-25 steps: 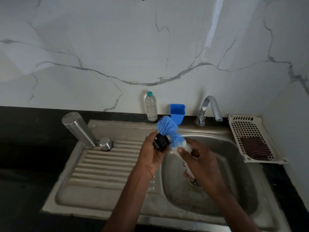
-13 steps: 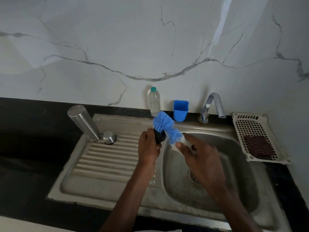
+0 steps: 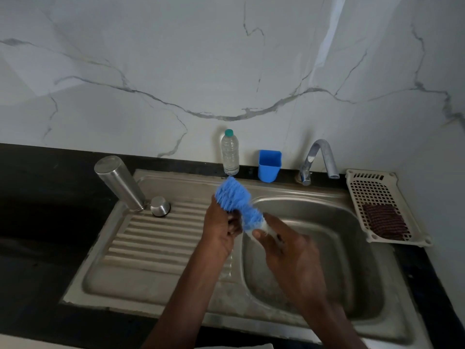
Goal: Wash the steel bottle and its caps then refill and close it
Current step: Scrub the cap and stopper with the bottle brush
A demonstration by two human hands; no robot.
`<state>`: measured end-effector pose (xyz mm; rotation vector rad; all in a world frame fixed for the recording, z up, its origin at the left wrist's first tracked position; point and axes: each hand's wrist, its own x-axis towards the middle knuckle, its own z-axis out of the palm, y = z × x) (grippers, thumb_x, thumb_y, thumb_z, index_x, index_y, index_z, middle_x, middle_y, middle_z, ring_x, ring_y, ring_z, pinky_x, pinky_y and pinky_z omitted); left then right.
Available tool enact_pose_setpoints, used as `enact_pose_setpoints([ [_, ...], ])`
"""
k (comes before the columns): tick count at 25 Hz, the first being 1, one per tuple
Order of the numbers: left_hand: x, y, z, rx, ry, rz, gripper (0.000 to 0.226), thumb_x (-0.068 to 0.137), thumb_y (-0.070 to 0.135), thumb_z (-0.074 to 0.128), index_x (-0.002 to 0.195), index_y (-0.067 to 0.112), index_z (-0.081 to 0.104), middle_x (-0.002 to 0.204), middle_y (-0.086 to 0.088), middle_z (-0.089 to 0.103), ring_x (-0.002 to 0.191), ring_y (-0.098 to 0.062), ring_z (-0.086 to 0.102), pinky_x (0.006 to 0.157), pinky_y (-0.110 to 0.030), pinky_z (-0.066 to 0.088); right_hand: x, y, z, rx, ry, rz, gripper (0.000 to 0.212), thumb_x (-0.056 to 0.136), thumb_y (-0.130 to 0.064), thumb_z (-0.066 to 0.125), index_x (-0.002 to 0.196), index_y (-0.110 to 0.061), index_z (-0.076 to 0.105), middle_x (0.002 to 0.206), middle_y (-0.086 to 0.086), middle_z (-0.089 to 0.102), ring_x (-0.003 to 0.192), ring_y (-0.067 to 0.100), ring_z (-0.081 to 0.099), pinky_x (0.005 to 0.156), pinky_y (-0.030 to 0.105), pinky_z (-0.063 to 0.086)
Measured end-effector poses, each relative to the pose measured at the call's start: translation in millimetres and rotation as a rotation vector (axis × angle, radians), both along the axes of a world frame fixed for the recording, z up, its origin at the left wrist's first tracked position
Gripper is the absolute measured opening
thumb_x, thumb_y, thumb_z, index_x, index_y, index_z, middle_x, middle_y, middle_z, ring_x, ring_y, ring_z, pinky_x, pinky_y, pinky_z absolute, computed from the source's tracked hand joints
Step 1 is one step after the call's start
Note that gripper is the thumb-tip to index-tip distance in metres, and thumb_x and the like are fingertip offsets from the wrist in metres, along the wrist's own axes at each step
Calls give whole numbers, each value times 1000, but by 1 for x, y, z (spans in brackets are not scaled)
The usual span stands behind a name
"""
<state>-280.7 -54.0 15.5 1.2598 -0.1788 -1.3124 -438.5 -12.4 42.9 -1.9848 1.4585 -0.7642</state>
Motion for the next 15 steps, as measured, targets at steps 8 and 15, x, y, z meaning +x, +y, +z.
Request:
enact_pose_setpoints([
  [8,11,-8,-6,-152,246,-88,41,110,38,32,88,17,59,43,8,31,28,-5,24,32,-20,20,1,-9,-18,34,-153,-104,49,92,-65,48,136,-45,55,74,-14,66,57,6,63,51,28,55],
  [15,8,-6,-11,-255,213,-107,36,111,36,32,106,14,61,46,8,34,32,-4,27,37,-21,21,2,-17,-15,68,-259,-123,31,98,-52,59,128,-45,62,67,-5,65,50,8,57,49,34,50],
])
